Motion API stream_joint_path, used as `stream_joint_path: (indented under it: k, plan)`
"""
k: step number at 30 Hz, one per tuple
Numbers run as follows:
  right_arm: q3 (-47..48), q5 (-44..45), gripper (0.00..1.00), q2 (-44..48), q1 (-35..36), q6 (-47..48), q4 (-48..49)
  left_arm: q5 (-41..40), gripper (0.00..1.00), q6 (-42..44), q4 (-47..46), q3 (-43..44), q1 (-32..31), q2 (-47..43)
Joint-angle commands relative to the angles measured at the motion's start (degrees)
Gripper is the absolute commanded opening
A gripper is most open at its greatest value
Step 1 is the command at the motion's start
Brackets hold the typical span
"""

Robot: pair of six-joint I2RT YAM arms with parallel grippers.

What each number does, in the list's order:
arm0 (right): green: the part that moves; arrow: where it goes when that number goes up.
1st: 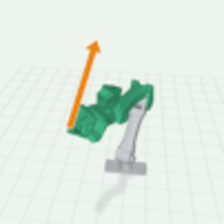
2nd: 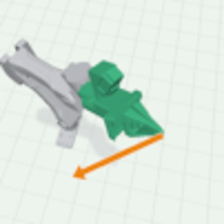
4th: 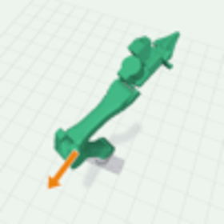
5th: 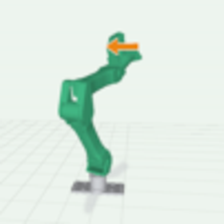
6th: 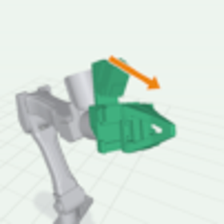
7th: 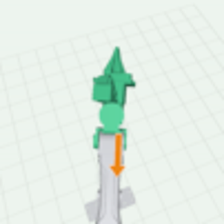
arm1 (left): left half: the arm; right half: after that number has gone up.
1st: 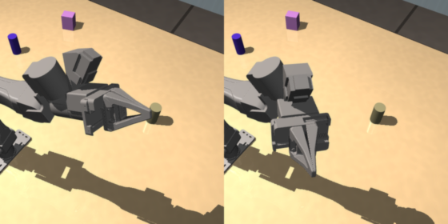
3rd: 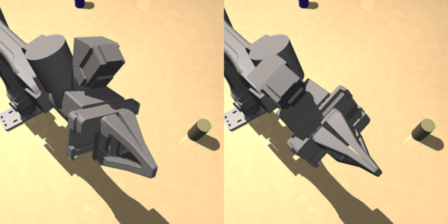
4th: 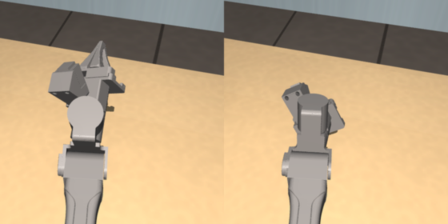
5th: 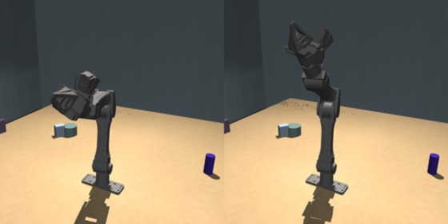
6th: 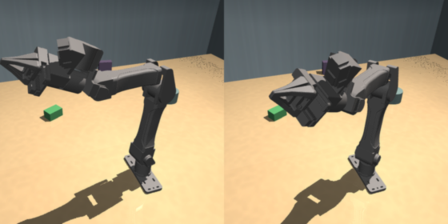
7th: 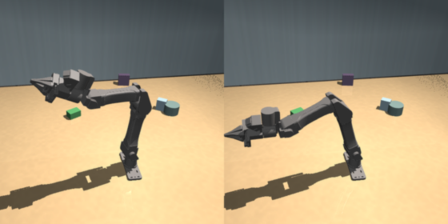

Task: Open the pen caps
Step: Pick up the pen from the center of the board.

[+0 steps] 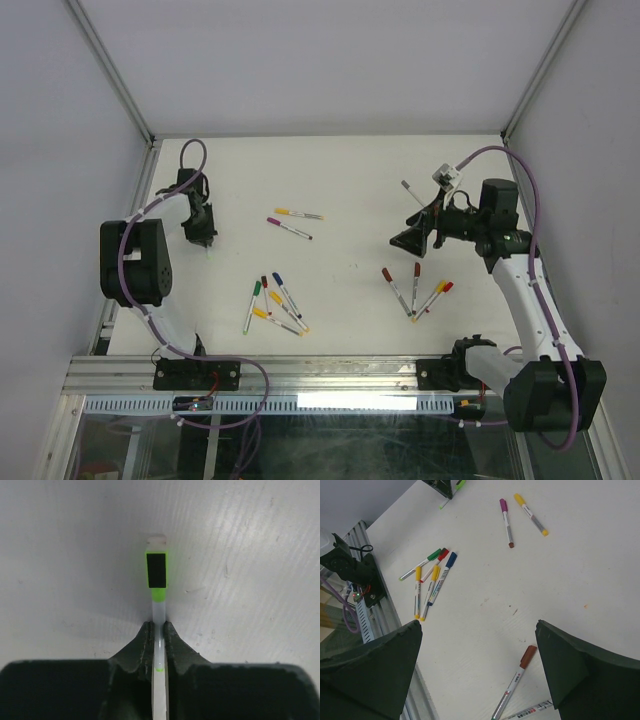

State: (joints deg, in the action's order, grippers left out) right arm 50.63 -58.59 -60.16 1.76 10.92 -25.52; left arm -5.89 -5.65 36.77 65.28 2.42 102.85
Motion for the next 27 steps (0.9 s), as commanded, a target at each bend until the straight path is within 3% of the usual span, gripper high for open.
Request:
stream_joint_path:
  k: [1, 6, 11, 15, 19, 22, 27]
  plan:
    - [-0.64, -3.18, 0.99, 0.77, 0.26, -1.60, 3.46, 0.42, 0.01, 0.49, 1.46, 1.61, -1.91, 0.29]
    - [-3.13, -5.86, 0.98, 0.14, 0.28, -5.29, 8.41, 4.04, 0.00, -1.46, 0.37, 0.58, -2.88, -4.30]
    - [-11.46, -8.68, 0.96, 0.69, 1.16, -14.98, 23.51, 12.83, 0.00, -6.28, -4.54, -3.04, -6.45, -11.32]
    - [-14.84, -7.69, 0.96, -0.48, 4.20, -16.78, 29.78, 15.83, 0.00, -12.34, -10.95, -8.62, -10.80, -16.85]
    - [-18.38, -6.00, 0.97, -3.75, 7.77, -19.36, 37.81, 22.33, 0.00, -23.14, -25.57, -19.35, -16.46, -24.43]
    - [-21.69, -4.96, 0.98, -6.20, 11.71, -20.71, 46.75, 25.56, 0.00, -32.53, -42.56, -29.73, -22.27, -29.75]
    - [-23.04, 1.17, 0.95, -13.35, 17.20, -26.09, 56.74, 16.80, 0.00, -41.94, -65.80, -38.83, -35.80, -34.36]
